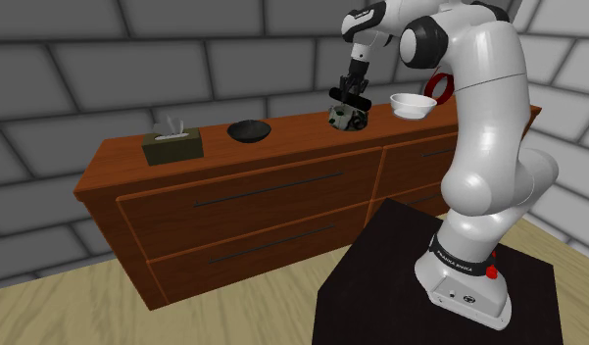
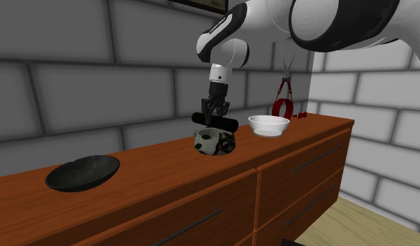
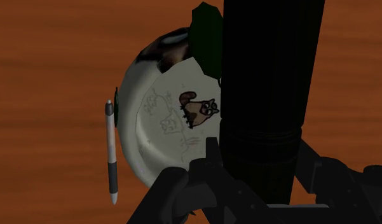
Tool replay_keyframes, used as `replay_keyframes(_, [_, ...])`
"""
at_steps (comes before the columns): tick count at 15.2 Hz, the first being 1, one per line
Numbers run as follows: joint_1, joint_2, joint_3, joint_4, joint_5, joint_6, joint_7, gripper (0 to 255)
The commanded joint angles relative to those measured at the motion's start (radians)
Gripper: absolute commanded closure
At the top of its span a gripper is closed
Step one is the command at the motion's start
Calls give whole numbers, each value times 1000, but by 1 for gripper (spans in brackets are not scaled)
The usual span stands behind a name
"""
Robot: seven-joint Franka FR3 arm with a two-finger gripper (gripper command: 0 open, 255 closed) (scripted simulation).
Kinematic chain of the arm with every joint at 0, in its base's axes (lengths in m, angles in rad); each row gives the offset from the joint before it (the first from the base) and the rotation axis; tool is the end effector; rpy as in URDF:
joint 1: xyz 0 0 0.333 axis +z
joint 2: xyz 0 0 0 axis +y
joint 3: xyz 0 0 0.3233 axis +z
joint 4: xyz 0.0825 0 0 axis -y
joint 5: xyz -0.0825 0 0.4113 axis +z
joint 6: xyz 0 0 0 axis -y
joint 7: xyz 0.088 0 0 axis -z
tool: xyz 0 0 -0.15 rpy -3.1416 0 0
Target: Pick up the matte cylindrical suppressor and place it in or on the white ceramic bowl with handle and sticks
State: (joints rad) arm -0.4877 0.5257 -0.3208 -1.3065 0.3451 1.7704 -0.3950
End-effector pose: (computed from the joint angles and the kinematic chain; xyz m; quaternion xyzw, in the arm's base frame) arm 0.5650 -0.4674 0.4053 -0.9708 0.2224 -0.0351 0.0833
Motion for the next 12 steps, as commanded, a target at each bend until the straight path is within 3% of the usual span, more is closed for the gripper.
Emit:
replay_keyframes(1, [0, 0, 0, 0, 0, 1, 0, 255])
replay_keyframes(3, [0, 0, 0, 0, 0, 1, 0, 255])
replay_keyframes(4, [0, -1, 0, 0, 0, 1, 0, 0])
replay_keyframes(9, [0, 0, 0, 0, 0, 1, 0, 0])
replay_keyframes(12, [-22, 5, -4, 107, -3, -101, 10, 0])
